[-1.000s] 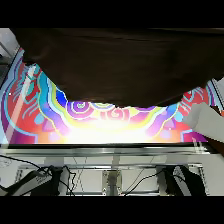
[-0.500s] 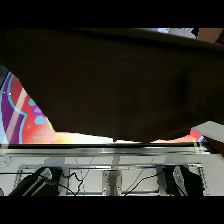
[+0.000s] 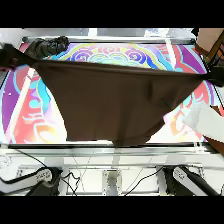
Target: Fold the shirts.
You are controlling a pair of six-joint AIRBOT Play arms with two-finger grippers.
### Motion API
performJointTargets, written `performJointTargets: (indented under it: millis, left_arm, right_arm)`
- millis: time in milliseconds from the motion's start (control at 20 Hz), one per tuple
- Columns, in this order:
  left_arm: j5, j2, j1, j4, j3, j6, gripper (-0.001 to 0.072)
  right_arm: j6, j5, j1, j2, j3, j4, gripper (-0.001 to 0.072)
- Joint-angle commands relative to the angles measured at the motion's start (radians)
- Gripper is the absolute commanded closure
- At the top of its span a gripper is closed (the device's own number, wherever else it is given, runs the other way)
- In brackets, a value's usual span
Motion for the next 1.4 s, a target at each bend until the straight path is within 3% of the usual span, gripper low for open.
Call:
performJointTargets:
  millis: [0, 200, 250, 300, 350, 400, 500, 550, 750, 800, 900, 1000, 1150, 1250, 1350]
  left_arm:
    - [0.132, -0.182, -0.072, 0.045, -0.050, 0.102, 0.0695]
    - [0.372, -0.336, -0.110, 0.040, -0.050, 0.168, 0.0693]
    - [0.394, -0.356, -0.109, 0.035, -0.050, 0.168, 0.0631]
    - [0.404, -0.370, -0.109, 0.037, -0.050, 0.168, 0.0460]
    - [0.406, -0.375, -0.109, 0.037, -0.050, 0.167, 0.0281]
    - [0.407, -0.373, -0.109, 0.032, -0.049, 0.167, 0.0204]
    - [0.385, -0.370, -0.104, -0.013, -0.018, 0.168, 0.0224]
    - [0.367, -0.370, -0.101, -0.062, 0.019, 0.183, 0.0289]
    - [0.148, -0.346, -0.082, -0.333, 0.349, 0.410, 0.0570]
    - [0.080, -0.315, -0.084, -0.338, 0.430, 0.473, 0.0688]
    - [-0.011, -0.189, -0.094, -0.265, 0.440, 0.546, 0.0695]
    - [-0.087, -0.039, -0.118, -0.095, 0.357, 0.510, 0.0695]
    - [-0.232, 0.134, -0.152, 0.138, 0.211, 0.351, 0.0696]
    - [-0.245, 0.202, -0.161, 0.261, 0.116, 0.254, 0.0696]
    - [-0.239, 0.237, -0.159, 0.289, 0.005, 0.237, 0.0695]
  right_arm:
    - [-0.040, -0.266, 0.130, -0.209, -0.118, 0.031, 0.0691]
    - [-0.081, -0.649, 0.295, -0.387, -0.129, 0.020, 0.0679]
    - [-0.080, -0.707, 0.316, -0.404, -0.128, 0.021, 0.0599]
    - [-0.079, -0.745, 0.330, -0.409, -0.128, 0.021, 0.0433]
    - [-0.079, -0.764, 0.336, -0.407, -0.126, 0.022, 0.0369]
    - [-0.079, -0.764, 0.334, -0.398, -0.124, 0.021, 0.0374]
    - [-0.080, -0.731, 0.317, -0.362, -0.103, 0.017, 0.0384]
    - [-0.082, -0.711, 0.304, -0.334, -0.087, 0.003, 0.0384]
    - [-0.084, -0.585, 0.241, -0.130, -0.005, -0.180, 0.0401]
    - [-0.083, -0.550, 0.222, -0.058, 0.005, -0.219, 0.0401]
    - [-0.084, -0.470, 0.186, 0.089, 0.004, -0.252, 0.0401]
    - [-0.106, -0.325, 0.157, 0.219, 0.003, -0.254, 0.0401]
    - [-0.106, -0.042, 0.132, 0.354, -0.016, -0.284, 0.0401]
    - [-0.070, 0.027, 0.114, 0.441, -0.121, -0.309, 0.0401]
    - [-0.026, 0.036, 0.104, 0.533, -0.296, -0.325, 0.0400]
